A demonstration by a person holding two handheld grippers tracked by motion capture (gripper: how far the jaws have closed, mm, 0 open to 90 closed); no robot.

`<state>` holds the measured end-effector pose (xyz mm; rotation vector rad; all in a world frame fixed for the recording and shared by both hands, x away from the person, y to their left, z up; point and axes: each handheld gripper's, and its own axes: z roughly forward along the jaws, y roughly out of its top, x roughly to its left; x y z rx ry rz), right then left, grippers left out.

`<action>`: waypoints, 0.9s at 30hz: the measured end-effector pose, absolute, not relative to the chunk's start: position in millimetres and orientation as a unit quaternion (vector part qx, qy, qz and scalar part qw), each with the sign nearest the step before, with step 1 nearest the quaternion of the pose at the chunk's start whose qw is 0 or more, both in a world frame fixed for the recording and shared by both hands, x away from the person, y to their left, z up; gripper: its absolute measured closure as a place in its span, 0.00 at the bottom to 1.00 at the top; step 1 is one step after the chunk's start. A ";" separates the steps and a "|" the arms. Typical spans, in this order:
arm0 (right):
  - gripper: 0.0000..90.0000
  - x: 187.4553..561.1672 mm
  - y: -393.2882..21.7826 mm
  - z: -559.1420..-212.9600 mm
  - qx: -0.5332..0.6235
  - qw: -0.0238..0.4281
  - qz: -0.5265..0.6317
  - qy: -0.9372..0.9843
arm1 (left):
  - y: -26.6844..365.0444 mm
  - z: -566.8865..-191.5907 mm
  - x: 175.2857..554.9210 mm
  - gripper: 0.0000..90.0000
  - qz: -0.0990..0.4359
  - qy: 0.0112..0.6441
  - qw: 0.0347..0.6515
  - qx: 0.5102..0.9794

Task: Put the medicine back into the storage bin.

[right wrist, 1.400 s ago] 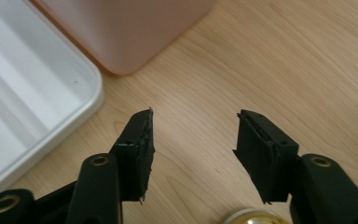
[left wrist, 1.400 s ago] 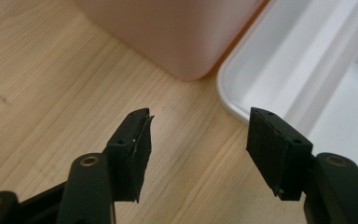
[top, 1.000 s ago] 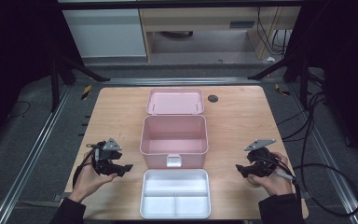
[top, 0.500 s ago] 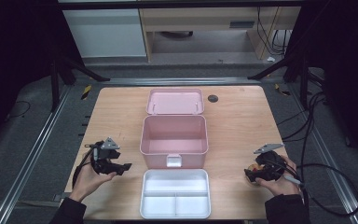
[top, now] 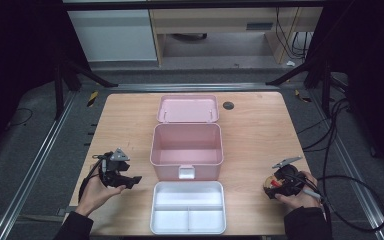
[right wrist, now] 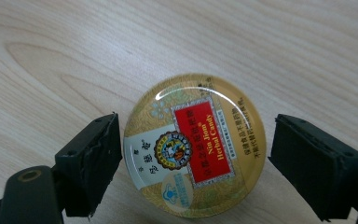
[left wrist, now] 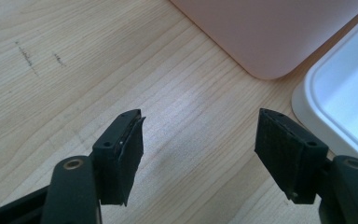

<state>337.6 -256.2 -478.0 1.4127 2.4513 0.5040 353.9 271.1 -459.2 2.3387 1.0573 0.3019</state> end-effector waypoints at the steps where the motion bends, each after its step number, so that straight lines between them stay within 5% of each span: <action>1: 0.18 337.9 -256.3 -479.7 0.488 0.130 0.170 0.846 | 270.9 -459.3 353.9 0.36 0.112 0.393 0.275 0.870; 27: 0.23 343.2 -254.7 -477.8 0.480 0.115 0.156 0.855 | 270.5 -460.3 354.2 0.36 0.111 0.394 0.272 0.871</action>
